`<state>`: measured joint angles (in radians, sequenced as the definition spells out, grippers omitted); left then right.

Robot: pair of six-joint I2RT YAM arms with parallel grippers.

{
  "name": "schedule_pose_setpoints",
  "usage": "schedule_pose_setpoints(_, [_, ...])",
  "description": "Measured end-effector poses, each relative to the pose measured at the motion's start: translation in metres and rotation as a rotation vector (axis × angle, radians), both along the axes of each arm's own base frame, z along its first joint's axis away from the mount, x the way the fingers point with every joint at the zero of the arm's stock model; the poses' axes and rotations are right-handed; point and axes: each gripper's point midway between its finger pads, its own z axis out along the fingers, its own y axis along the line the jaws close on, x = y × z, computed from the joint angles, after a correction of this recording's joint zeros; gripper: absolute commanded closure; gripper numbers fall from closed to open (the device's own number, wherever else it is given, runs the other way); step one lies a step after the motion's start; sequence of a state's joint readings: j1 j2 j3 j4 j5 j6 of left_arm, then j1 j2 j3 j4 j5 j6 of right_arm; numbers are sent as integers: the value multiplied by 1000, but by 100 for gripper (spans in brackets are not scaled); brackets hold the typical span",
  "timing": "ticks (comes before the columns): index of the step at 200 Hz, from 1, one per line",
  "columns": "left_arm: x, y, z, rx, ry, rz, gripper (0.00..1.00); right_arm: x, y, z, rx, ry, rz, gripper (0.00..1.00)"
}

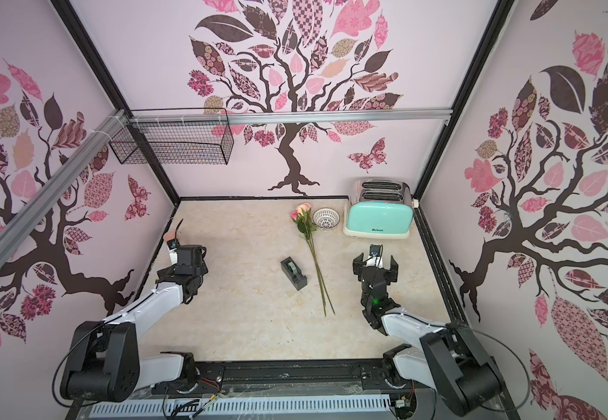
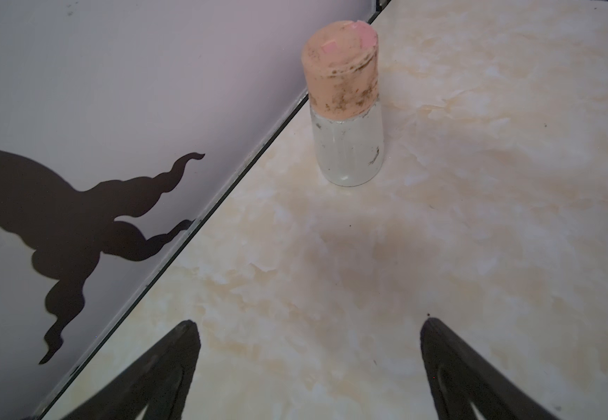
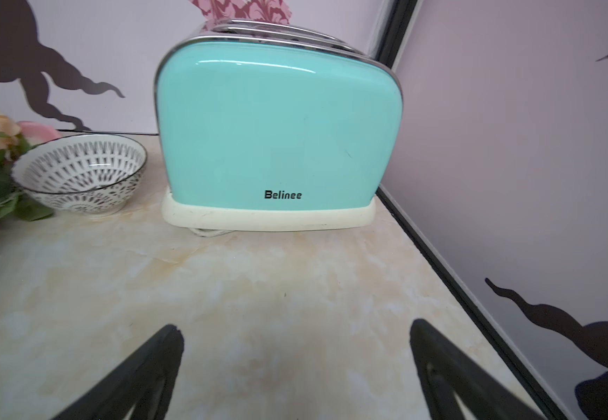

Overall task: Wrap bouquets with tape
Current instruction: Reset both arms

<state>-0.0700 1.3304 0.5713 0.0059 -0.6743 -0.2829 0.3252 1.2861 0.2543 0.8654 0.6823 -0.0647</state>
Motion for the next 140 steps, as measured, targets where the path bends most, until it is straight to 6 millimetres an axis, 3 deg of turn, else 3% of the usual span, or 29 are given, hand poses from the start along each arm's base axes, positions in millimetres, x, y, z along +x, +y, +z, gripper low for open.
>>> schedule_pose_setpoints(22, [15, -8, -8, -8, -79, -78, 2, 7, -19, -17, 4, 23, -54, 0])
schedule_pose_setpoints(49, [31, -19, -10, -20, -176, -178, 2, 18, -27, -24, 34, 32, -40, 0])
schedule_pose_setpoints(79, [44, -31, -15, -30, -235, -275, 2, 38, -25, -17, 131, -42, 51, 0])
schedule_pose_setpoints(111, [53, -42, -14, -37, -280, -347, 2, 34, -24, -37, 181, -24, 101, 0])
schedule_pose_setpoints(140, [57, -42, -5, -39, -320, -361, 2, 36, -17, -29, 199, -61, 139, 0])
